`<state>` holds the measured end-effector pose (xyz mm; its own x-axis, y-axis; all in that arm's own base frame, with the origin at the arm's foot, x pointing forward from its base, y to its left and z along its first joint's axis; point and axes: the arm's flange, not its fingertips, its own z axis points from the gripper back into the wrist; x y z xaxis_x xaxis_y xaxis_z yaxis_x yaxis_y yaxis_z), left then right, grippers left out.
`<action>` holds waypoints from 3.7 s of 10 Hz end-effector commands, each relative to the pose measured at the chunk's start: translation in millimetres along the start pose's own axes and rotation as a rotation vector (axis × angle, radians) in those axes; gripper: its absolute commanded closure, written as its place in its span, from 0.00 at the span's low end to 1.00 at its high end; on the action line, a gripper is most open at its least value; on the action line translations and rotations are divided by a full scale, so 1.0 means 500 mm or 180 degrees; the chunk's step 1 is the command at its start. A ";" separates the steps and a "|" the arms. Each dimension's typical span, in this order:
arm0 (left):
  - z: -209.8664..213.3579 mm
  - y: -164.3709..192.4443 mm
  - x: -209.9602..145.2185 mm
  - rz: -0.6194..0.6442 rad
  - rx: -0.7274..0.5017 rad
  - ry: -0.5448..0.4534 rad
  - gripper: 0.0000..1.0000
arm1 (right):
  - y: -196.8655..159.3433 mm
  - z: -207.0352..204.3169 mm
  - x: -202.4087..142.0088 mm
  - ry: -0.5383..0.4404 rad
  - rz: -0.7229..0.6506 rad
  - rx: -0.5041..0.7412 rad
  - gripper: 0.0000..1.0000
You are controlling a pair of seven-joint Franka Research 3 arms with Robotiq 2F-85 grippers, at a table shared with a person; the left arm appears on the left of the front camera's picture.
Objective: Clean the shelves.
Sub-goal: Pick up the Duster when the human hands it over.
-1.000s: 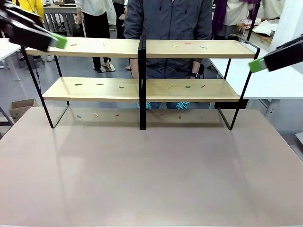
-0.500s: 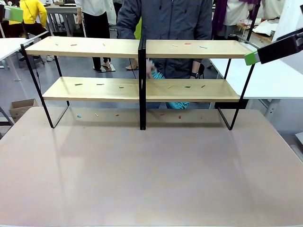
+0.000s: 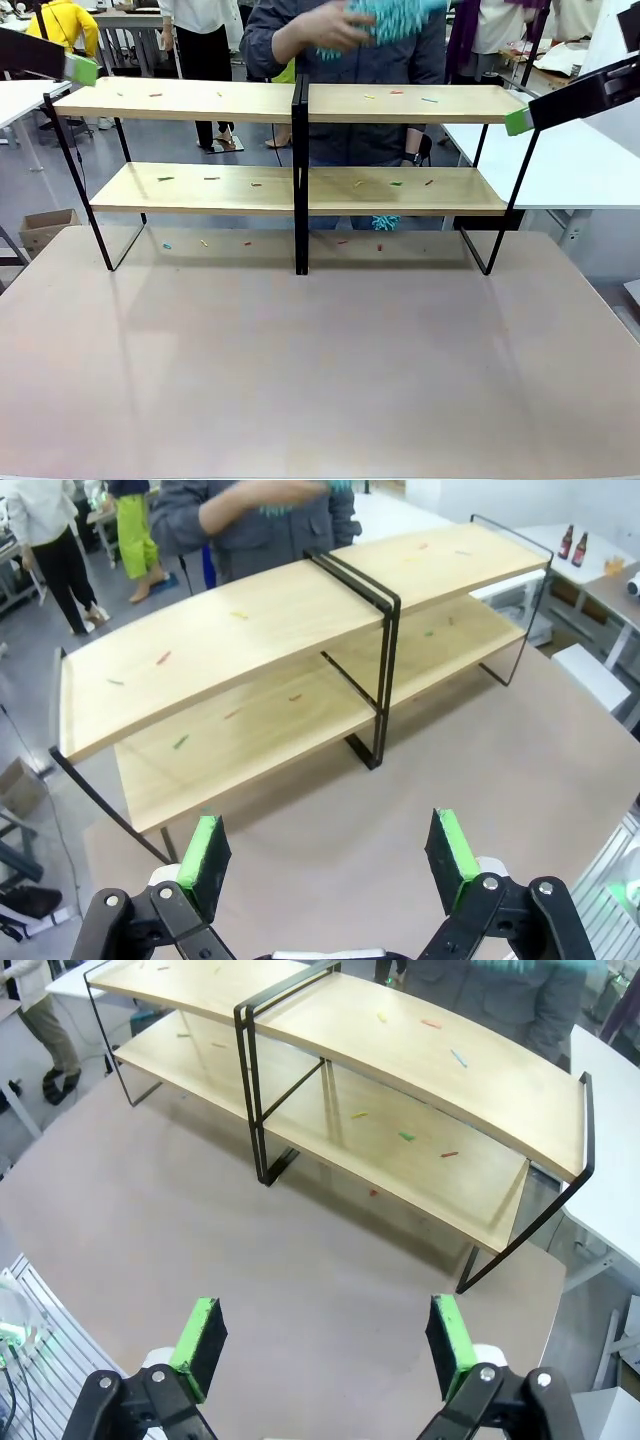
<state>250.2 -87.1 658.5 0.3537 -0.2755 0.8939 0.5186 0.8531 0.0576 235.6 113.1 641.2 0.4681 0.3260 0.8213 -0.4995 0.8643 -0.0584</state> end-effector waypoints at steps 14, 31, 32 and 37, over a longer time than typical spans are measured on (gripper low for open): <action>-0.052 0.023 -0.008 0.0104 0.0234 0.0106 0.00 | 0.059 -0.055 -0.088 -0.0444 -0.0346 -0.0163 0.00; -0.187 0.169 0.140 0.1184 -0.2791 0.1567 0.00 | 0.044 -0.033 0.033 -0.0349 -0.0419 -0.0176 0.00; -0.234 0.222 0.143 0.1585 -0.3096 0.1427 0.00 | 0.044 -0.033 0.033 -0.0349 -0.0419 -0.0176 0.00; -0.260 0.267 0.103 0.1358 -0.2785 0.0659 0.00 | 0.044 -0.033 0.033 -0.0349 -0.0419 -0.0176 0.00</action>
<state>435.2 -55.6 654.9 0.7273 -0.1796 0.6624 0.6766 0.3492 -0.6483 243.5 143.9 643.6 0.4434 0.1701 0.8800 -0.3975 0.9173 0.0230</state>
